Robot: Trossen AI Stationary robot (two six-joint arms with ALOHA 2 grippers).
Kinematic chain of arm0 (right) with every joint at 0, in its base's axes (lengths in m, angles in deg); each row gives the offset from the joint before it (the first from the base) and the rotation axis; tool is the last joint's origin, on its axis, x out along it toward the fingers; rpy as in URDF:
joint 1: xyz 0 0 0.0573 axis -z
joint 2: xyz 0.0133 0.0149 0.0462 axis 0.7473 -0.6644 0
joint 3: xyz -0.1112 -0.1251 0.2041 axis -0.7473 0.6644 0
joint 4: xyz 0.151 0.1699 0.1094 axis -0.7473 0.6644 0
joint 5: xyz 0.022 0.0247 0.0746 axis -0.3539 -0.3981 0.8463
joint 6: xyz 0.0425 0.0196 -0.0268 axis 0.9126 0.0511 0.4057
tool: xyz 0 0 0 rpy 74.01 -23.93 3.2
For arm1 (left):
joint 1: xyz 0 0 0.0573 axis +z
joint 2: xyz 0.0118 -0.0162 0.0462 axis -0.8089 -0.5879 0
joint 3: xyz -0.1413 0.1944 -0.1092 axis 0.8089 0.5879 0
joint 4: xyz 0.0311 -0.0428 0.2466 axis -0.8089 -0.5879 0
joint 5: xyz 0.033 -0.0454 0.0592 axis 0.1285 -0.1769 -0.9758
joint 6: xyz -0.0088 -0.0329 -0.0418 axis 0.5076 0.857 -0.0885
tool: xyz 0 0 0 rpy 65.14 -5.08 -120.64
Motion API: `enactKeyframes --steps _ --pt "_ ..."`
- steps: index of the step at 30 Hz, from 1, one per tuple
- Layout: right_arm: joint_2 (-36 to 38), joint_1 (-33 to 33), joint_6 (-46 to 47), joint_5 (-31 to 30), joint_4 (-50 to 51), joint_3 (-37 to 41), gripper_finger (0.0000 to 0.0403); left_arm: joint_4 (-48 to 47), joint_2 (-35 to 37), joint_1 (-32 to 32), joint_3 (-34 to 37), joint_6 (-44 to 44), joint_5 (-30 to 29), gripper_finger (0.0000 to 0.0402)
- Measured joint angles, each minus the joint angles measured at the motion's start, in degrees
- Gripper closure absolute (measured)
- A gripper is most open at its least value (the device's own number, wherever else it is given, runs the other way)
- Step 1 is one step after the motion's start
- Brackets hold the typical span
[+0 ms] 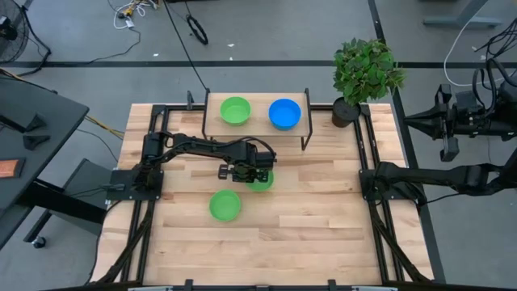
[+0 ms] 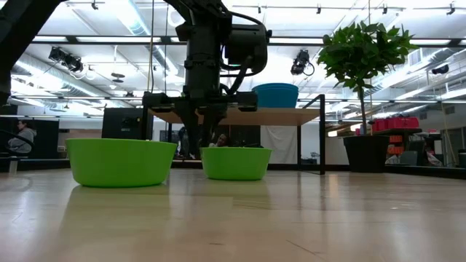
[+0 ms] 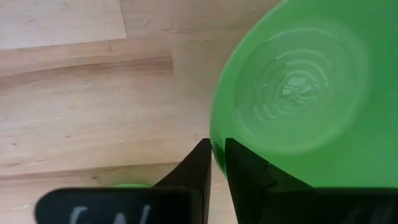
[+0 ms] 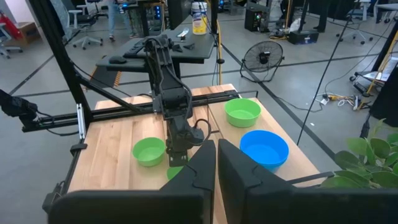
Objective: Pick & Place Mini bowls
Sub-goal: Stack the top green bowl on the green bowl on the shelf
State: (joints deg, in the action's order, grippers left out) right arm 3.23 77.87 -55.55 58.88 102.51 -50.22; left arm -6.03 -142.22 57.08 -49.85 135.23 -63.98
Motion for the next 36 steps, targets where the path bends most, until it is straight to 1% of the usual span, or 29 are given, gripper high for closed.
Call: enactKeyframes --steps 9,17,23,28,36 --pt "0.0 0.0 0.0 0.0 0.0 0.0 0.0380 0.1 0.1 0.0 0.0 -1.4 -0.3 0.0394" --pt "0.0 0.0 0.0 0.0 0.0 0.0 0.0380 -0.2 0.1 0.0 -0.1 -4.3 -0.5 0.0397" --pt "0.0 0.0 0.0 0.0 0.0 0.0 0.0380 -2.9 1.0 0.0 -1.5 -6.6 0.5 0.0398" --pt "0.0 0.0 0.0 0.0 0.0 0.0 0.0380 -4.6 2.8 -0.2 -4.1 -7.6 0.5 0.0400" --pt "0.0 0.0 0.0 0.0 0.0 0.0 0.0380 -9.9 4.1 -0.1 -12.2 -11.2 -1.7 0.0400"
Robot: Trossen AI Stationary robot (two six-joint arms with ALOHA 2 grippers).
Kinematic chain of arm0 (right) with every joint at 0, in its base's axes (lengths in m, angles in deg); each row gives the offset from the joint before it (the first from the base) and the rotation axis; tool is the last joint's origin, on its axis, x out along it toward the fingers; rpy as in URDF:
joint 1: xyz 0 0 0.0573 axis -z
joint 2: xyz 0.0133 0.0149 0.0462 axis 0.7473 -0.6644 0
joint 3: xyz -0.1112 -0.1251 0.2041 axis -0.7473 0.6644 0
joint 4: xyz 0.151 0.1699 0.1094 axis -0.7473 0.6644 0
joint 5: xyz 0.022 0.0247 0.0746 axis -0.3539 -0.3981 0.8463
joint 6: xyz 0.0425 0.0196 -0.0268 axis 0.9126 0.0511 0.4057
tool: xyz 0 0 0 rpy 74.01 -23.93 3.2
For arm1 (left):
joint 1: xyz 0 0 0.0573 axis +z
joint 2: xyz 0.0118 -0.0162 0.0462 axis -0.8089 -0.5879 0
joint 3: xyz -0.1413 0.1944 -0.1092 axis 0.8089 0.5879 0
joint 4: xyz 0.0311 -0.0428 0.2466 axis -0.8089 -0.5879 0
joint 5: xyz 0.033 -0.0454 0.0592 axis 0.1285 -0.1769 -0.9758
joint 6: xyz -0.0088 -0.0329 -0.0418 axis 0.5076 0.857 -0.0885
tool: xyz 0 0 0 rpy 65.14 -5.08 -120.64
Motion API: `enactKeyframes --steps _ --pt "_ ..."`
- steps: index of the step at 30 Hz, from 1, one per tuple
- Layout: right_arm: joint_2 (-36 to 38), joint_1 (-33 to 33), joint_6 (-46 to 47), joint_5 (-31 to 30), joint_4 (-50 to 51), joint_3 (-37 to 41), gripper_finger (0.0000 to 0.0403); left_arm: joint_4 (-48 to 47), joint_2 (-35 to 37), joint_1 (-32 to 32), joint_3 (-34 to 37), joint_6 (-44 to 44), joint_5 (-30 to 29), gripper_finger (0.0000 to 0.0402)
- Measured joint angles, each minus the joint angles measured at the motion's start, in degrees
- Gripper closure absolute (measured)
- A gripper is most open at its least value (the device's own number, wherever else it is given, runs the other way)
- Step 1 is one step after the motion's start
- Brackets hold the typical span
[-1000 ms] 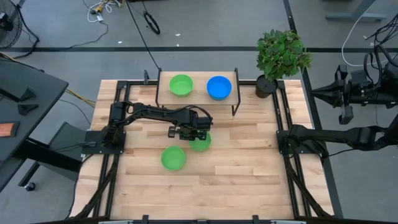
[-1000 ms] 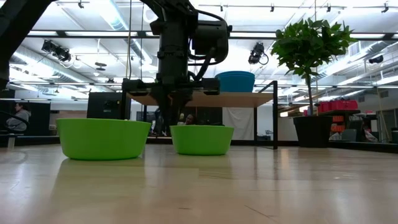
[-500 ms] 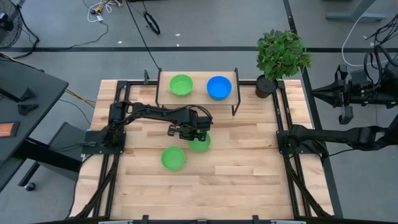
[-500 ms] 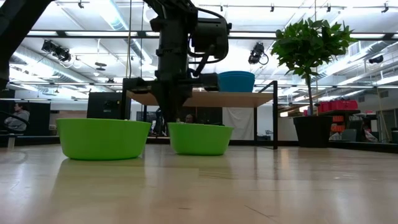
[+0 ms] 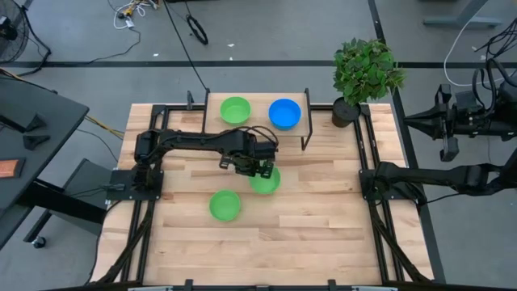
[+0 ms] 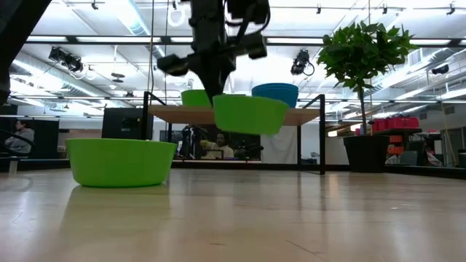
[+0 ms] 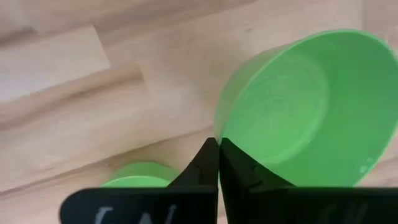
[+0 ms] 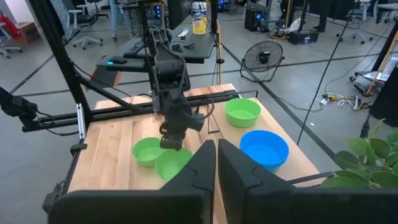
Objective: Pick & Place Mini bowls
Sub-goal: Stack the top green bowl on the green bowl on the shelf
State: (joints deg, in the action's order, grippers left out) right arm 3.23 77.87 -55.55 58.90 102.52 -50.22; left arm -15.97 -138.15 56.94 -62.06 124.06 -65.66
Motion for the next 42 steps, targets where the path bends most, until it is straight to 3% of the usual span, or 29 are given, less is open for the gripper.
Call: enactKeyframes --steps 14,28,42 --pt "0.0 0.0 0.0 0.0 0.0 0.0 0.0380 -10.7 0.2 3.1 -17.9 -10.1 -5.3 0.0401" --pt "0.0 0.0 0.0 0.0 0.0 0.0 0.0380 -13.1 0.2 13.1 -33.3 -23.9 -3.2 0.0401" --pt "0.0 0.0 0.0 0.0 0.0 0.0 0.0380 -16.4 3.5 22.6 -33.3 -29.3 -1.4 0.0401"
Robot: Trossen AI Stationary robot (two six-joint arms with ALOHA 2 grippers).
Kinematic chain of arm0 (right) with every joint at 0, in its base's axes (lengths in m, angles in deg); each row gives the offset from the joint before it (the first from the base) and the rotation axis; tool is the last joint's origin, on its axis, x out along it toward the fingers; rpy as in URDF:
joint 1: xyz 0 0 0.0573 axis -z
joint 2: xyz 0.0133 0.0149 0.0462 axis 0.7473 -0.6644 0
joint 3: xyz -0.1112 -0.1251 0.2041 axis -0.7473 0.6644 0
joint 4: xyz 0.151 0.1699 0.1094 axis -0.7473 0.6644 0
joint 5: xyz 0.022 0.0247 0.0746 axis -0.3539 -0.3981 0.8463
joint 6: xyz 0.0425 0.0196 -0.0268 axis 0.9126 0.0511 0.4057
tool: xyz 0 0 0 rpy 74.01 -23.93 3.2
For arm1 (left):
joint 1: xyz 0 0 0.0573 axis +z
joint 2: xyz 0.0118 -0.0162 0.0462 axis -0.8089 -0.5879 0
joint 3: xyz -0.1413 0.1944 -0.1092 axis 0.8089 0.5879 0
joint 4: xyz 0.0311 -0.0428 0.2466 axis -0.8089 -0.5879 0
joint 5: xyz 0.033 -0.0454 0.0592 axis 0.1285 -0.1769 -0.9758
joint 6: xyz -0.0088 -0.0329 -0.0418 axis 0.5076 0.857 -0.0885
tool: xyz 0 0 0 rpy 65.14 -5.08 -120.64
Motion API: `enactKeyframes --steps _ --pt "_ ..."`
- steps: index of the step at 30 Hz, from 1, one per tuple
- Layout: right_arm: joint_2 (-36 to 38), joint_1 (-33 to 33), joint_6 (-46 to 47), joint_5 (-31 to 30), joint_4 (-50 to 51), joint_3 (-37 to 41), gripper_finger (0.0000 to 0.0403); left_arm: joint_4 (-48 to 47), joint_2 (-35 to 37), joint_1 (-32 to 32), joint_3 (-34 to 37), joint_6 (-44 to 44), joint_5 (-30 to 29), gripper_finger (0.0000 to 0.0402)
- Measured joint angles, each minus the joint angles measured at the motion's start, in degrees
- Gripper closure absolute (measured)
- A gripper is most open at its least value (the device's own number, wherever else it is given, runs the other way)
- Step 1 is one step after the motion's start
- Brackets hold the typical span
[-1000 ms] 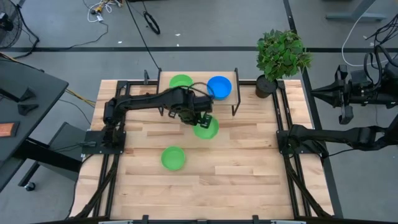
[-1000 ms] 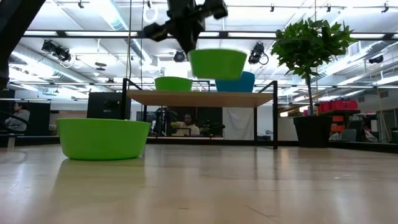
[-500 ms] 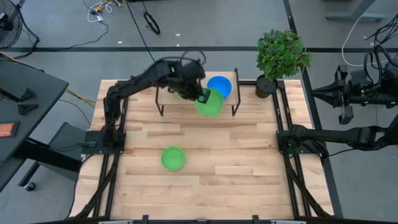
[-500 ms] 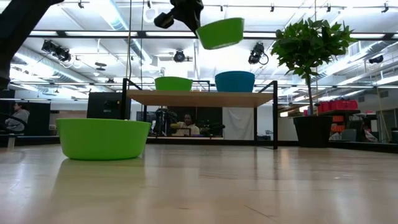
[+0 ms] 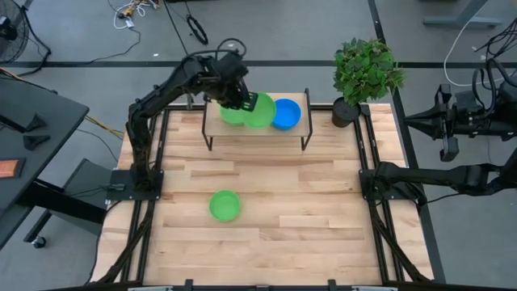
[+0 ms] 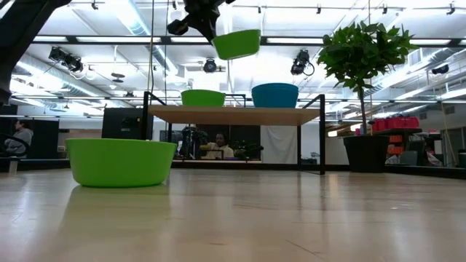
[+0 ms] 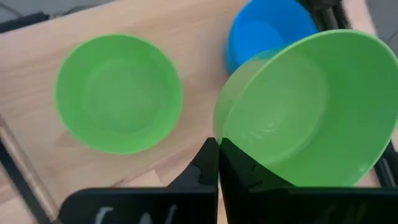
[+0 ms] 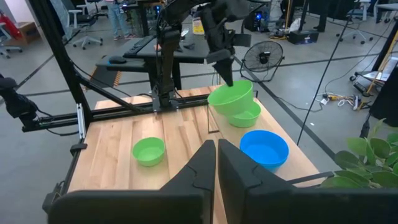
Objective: Pick & Place Mini bowls
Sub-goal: Stack the top green bowl on the green bowl on the shelf
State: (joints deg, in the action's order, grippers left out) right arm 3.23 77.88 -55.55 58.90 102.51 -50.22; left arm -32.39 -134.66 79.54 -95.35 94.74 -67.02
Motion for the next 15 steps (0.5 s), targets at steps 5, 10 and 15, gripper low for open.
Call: enactKeyframes --steps 5,10,15 --pt "0.0 0.0 0.0 0.0 0.0 0.0 0.0380 -1.7 0.1 2.8 0.0 -1.4 1.1 0.0401" --pt "0.0 0.0 0.0 0.0 0.0 0.0 0.0380 -5.1 0.2 5.1 0.0 -2.2 1.6 0.0401" --pt "0.0 0.0 0.0 0.0 0.0 0.0 0.0380 -6.1 0.2 7.1 0.0 -2.9 3.4 0.0401"
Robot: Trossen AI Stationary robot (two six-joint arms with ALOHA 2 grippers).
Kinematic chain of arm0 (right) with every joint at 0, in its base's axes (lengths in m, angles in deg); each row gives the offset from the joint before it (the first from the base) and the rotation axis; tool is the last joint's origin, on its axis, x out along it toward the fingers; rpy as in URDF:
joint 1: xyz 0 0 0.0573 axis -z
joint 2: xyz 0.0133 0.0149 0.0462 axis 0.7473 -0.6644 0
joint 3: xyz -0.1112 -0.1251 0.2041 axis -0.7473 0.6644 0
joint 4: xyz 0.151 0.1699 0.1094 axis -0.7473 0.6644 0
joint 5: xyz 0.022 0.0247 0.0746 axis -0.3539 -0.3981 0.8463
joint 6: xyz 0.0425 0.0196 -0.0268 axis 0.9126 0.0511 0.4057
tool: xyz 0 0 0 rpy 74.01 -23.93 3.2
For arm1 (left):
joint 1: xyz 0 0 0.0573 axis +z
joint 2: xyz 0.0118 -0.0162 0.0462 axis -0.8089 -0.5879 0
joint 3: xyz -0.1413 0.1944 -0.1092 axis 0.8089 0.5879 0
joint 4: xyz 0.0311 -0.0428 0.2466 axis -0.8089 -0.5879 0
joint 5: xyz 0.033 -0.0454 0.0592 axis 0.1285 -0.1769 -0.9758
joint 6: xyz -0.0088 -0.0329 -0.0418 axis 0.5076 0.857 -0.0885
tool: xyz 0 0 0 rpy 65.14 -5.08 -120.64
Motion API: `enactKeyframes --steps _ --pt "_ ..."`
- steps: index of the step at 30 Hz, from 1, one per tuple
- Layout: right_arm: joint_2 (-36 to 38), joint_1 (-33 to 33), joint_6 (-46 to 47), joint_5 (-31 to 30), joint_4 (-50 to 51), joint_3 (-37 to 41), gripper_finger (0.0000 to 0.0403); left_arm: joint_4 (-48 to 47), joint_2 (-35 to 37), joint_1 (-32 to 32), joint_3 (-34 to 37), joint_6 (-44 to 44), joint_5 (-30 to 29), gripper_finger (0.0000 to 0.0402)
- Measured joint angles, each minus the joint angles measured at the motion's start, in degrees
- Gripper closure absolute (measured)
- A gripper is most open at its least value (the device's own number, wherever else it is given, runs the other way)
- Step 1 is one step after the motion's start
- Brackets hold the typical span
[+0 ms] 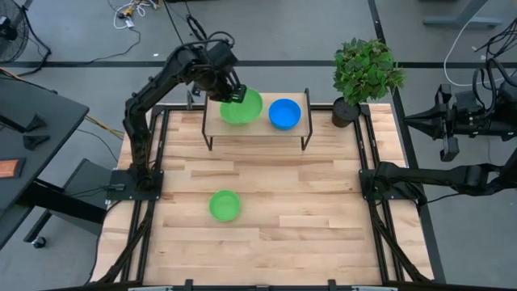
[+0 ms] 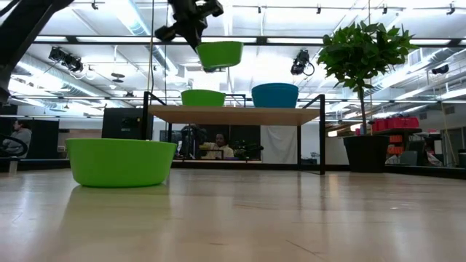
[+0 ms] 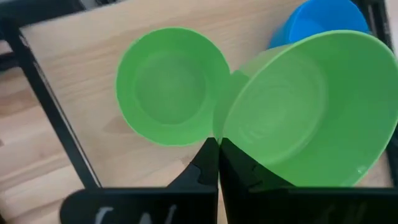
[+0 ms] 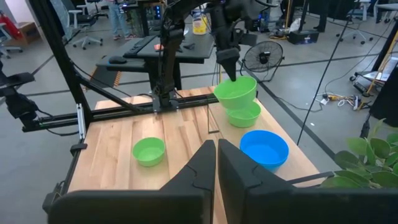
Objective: Pick & Place Mini bowls
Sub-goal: Stack the top green bowl on the green bowl on the shelf
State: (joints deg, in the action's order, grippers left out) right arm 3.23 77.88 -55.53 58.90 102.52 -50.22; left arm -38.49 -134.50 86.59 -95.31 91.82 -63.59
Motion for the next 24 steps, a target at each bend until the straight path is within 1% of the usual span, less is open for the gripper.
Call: enactKeyframes --steps 2,12,19,24 --pt "0.0 0.0 0.0 0.0 0.0 0.0 0.0380 0.0 0.0 0.9 0.0 -0.4 2.1 0.0400" --pt "0.0 0.0 0.0 0.0 0.0 0.0 0.0380 -0.1 -0.1 5.8 0.5 -3.1 4.4 0.0401" --pt "0.0 0.0 0.0 0.0 0.0 0.0 0.0380 0.0 -0.2 8.2 4.3 -3.6 5.2 0.0401" --pt "0.0 0.0 0.0 0.0 0.0 0.0 0.0380 -0.1 -0.2 8.8 8.6 -3.7 4.9 0.0401"
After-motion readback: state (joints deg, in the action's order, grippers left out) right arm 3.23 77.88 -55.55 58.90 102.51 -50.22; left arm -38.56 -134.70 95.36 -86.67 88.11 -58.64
